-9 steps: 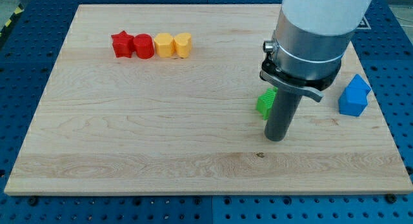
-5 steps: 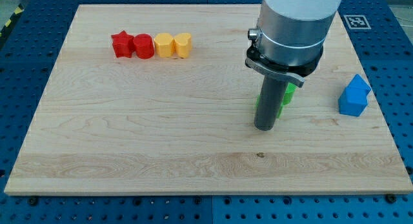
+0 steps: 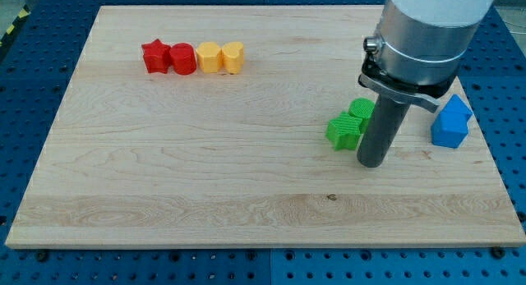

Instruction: Move your arm towards the bottom right side of the board

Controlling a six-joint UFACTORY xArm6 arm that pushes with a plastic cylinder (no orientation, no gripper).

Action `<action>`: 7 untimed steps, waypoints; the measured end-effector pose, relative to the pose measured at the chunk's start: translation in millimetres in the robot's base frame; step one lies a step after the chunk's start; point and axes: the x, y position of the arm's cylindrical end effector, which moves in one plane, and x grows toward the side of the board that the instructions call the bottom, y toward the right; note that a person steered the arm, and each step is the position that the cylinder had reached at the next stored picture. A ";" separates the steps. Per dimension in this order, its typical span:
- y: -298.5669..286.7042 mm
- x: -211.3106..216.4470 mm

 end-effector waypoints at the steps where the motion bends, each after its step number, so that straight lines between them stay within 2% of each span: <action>1: 12.3 1.3; 7: 79.4 22.1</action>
